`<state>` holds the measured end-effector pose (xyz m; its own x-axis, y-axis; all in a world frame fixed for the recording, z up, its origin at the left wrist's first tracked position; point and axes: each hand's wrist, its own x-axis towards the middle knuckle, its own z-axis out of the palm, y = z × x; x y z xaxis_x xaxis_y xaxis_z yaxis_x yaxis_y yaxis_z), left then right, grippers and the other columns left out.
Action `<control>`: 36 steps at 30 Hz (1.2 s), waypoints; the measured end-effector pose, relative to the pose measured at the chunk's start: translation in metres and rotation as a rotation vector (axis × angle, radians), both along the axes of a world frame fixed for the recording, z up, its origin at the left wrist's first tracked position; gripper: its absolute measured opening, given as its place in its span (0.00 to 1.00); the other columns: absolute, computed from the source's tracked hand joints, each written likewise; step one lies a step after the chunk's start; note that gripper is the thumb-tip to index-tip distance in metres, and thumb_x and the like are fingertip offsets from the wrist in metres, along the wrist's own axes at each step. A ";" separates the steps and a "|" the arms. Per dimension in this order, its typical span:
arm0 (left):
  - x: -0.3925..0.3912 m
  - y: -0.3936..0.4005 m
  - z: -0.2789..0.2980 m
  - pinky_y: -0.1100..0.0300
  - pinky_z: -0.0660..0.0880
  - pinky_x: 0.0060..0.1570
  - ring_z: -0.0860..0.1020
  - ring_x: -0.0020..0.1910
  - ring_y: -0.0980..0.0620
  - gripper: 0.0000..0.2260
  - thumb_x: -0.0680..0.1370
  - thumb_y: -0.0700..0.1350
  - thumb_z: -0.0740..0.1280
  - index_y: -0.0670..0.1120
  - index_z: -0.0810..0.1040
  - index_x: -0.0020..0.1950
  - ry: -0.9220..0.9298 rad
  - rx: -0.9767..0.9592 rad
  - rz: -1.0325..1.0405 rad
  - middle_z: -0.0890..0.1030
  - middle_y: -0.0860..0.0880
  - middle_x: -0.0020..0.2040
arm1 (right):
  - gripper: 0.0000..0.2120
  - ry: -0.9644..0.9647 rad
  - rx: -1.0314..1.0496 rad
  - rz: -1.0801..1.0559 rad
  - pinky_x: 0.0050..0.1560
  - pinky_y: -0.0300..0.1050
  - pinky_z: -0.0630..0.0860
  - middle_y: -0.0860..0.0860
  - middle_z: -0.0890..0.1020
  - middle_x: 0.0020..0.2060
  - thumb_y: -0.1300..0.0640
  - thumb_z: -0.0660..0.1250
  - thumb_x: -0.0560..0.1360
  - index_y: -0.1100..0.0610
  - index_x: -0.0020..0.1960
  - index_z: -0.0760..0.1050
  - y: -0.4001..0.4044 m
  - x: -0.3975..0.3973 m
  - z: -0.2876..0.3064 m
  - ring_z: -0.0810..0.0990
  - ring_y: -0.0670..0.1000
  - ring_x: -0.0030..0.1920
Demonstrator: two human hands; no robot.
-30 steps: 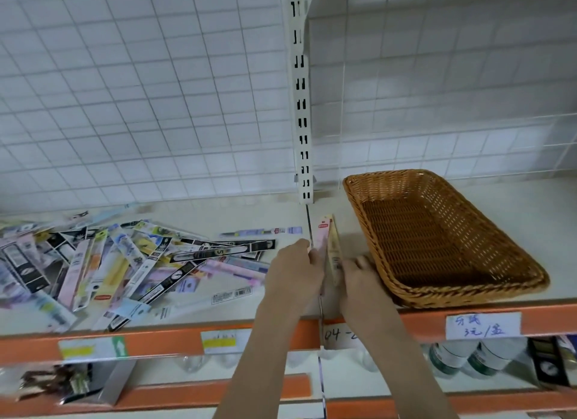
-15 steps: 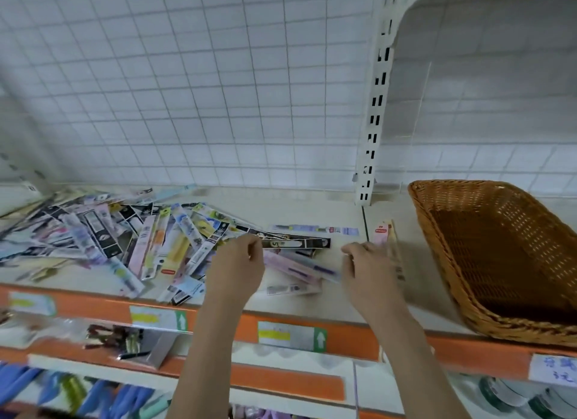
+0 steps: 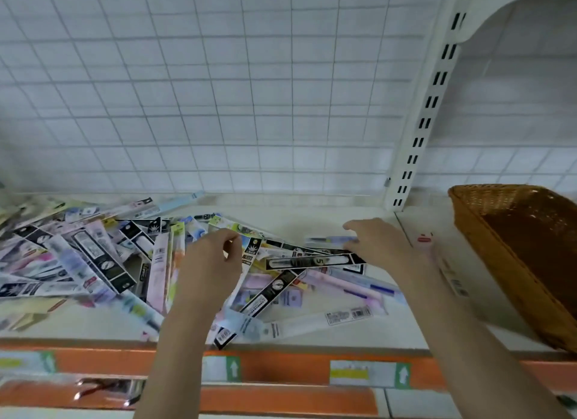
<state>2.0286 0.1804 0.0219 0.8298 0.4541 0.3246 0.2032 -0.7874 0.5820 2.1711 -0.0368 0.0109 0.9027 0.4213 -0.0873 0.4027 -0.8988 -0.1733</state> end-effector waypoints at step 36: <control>0.053 -0.077 -0.036 0.55 0.67 0.59 0.71 0.59 0.49 0.11 0.78 0.51 0.60 0.51 0.78 0.56 0.274 0.327 -0.230 0.76 0.51 0.55 | 0.17 -0.105 0.706 -0.200 0.41 0.53 0.78 0.52 0.81 0.43 0.59 0.57 0.79 0.45 0.64 0.60 -0.063 -0.039 -0.029 0.80 0.54 0.37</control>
